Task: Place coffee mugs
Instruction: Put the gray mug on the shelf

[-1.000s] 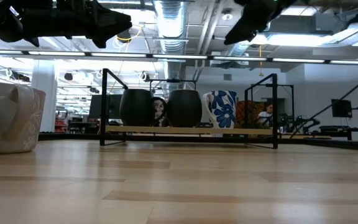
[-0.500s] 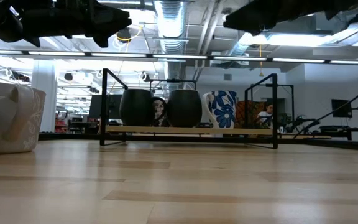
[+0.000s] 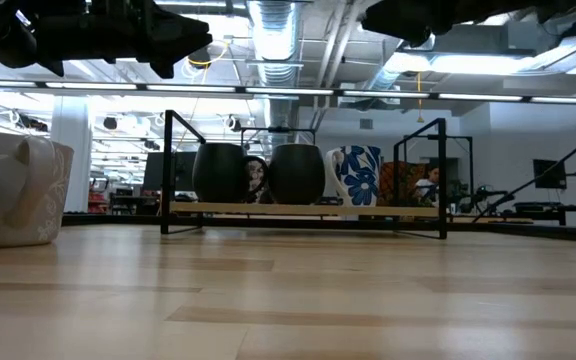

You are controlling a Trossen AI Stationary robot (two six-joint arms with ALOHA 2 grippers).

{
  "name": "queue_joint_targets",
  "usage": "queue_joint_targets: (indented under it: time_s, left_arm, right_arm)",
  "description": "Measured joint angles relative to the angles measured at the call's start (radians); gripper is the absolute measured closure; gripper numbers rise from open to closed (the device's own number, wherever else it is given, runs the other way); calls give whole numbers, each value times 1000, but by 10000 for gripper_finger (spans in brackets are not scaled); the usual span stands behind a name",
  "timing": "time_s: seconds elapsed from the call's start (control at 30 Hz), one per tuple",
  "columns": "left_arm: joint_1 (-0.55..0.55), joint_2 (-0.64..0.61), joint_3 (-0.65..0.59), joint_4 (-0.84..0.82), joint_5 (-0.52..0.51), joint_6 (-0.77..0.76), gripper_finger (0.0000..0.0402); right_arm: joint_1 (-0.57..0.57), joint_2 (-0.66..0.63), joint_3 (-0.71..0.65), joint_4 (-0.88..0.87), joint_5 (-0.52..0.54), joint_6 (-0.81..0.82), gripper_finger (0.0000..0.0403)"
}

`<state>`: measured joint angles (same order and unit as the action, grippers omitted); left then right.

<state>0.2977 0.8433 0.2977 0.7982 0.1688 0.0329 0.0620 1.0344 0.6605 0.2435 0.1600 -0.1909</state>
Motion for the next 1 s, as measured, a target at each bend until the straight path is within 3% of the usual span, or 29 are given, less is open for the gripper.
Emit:
queue_joint_targets:
  time_s: [0.6, 0.67, 0.73, 0.87, 1.0]
  left_arm:
    - [-9, 0, 8, -17, 26, -30, 274]
    - [-40, 1, 58, -130, 69, -3, 274]
    - [-89, 1, 137, -348, 65, 63, 274]
    - [-201, 16, 328, -885, -113, 137, 274]
    - [-294, 29, 445, -1176, -142, 72, 274]
  right_arm:
    - [-1, 1, 0, -3, 0, 0, 209]
    - [-1, 1, 0, -3, 0, 0, 209]
    - [-1, 1, 0, -3, 0, 0, 209]
    - [-1, 1, 0, -3, 0, 0, 209]
    - [-1, 1, 0, -3, 0, -2, 209]
